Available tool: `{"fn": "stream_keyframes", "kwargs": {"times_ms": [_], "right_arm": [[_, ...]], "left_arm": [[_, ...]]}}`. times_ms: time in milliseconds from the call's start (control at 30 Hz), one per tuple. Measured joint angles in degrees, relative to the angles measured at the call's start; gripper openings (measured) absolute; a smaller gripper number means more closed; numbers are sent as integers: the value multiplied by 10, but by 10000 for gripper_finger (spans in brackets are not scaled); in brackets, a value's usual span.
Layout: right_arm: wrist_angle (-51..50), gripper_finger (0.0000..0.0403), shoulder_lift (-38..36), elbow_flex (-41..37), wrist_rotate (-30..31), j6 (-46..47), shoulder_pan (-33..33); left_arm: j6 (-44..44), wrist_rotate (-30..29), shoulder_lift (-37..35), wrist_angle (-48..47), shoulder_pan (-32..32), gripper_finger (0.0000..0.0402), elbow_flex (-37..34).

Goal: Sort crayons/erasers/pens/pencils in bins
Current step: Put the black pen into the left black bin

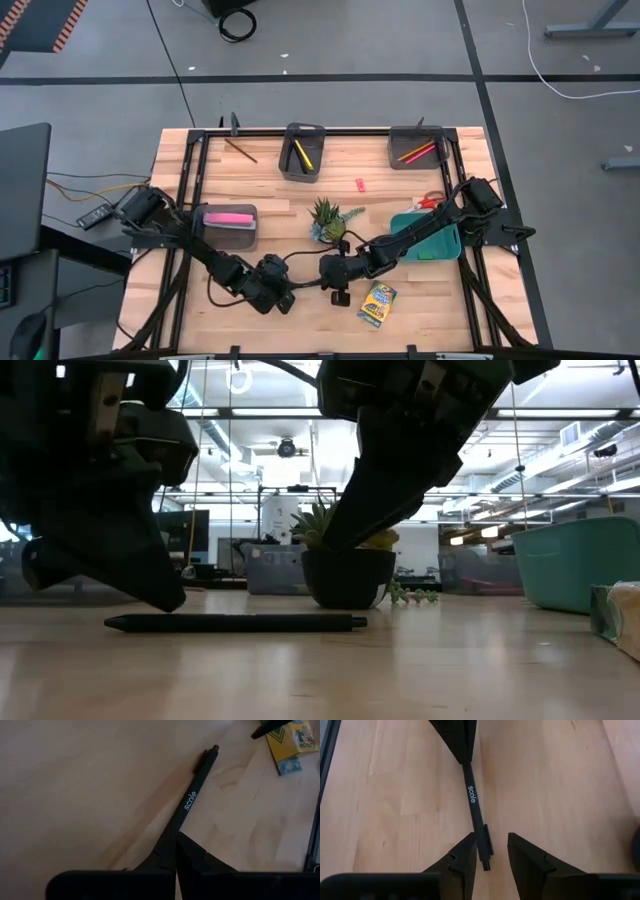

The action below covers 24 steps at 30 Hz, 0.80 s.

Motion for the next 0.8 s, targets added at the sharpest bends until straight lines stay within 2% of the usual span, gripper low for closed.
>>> {"fn": "stream_keyframes", "kwargs": {"times_ms": [267,567,800], "right_arm": [[0,117,0,0,0,0,0],[2,117,0,0,-5,-29,4],[17,117,3,0,-9,-29,4]], "left_arm": [[0,0,0,0,-1,23,0],[1,3,0,-1,-1,7,0],[-1,4,0,0,-4,25,0]]}}
